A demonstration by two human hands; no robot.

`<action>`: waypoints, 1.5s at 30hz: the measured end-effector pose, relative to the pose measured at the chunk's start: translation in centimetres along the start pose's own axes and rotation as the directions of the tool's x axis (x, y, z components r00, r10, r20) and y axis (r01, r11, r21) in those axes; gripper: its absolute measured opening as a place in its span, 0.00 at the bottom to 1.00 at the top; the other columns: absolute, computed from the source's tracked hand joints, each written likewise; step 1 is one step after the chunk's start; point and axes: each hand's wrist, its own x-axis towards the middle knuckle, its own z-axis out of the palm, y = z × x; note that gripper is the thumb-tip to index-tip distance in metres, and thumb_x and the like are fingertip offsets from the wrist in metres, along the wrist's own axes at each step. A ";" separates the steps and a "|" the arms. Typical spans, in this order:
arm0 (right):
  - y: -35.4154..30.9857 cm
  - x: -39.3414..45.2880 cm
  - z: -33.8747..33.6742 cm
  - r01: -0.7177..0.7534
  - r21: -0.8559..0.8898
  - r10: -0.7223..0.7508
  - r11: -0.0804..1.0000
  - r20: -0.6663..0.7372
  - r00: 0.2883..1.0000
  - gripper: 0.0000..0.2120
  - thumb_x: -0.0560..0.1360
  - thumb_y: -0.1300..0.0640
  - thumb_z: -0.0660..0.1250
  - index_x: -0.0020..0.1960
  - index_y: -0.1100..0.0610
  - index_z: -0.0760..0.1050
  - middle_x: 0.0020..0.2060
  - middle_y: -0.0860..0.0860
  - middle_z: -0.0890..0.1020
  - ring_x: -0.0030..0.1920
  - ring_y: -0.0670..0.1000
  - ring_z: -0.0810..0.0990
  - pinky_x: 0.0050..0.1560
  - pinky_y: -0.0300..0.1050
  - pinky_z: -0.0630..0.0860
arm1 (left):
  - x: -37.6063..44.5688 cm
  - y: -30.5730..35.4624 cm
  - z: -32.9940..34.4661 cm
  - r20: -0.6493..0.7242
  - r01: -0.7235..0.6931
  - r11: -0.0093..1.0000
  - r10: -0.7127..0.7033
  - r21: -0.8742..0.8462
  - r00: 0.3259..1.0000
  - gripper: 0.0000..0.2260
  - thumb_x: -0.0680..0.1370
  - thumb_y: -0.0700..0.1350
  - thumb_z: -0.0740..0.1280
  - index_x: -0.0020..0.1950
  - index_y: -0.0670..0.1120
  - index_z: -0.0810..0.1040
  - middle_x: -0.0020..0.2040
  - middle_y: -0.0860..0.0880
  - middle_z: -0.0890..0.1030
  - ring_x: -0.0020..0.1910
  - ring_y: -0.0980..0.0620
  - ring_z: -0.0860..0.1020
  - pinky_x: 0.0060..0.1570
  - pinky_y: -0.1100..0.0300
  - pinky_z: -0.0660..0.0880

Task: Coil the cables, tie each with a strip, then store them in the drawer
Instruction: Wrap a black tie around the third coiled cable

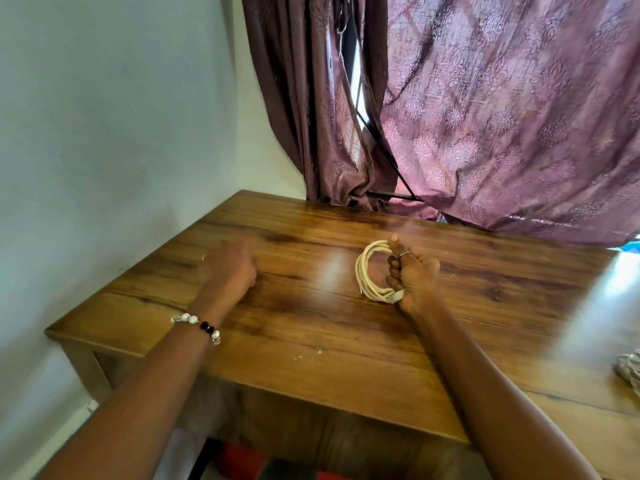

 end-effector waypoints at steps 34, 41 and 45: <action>-2.0 4.7 -3.9 0.185 -0.096 -0.197 0.978 -0.135 0.971 0.12 0.75 0.53 0.70 0.40 0.61 0.79 0.23 0.49 0.67 0.20 0.45 0.59 0.19 0.36 0.55 | 2.9 20.2 1.7 0.176 0.308 -0.269 0.422 -0.912 0.889 0.06 0.76 0.27 0.63 0.48 0.33 0.78 0.43 0.37 0.78 0.36 0.48 0.82 0.37 0.60 0.82; -2.3 3.8 -3.7 0.160 -0.124 -0.163 0.979 -0.011 0.987 0.08 0.76 0.55 0.69 0.48 0.60 0.81 0.25 0.49 0.66 0.22 0.45 0.58 0.19 0.36 0.56 | 4.0 18.2 2.1 0.272 0.372 -0.316 0.318 -0.873 0.908 0.01 0.74 0.34 0.70 0.43 0.37 0.81 0.30 0.45 0.80 0.29 0.53 0.79 0.39 0.52 0.82; -2.6 3.1 -3.6 0.164 -0.159 -0.164 0.974 0.012 0.986 0.10 0.75 0.54 0.70 0.52 0.60 0.81 0.25 0.48 0.67 0.22 0.45 0.59 0.19 0.36 0.57 | 3.4 18.1 2.2 0.229 0.322 -0.261 0.331 -0.910 0.915 0.00 0.72 0.35 0.72 0.42 0.38 0.82 0.32 0.46 0.81 0.30 0.53 0.79 0.37 0.58 0.81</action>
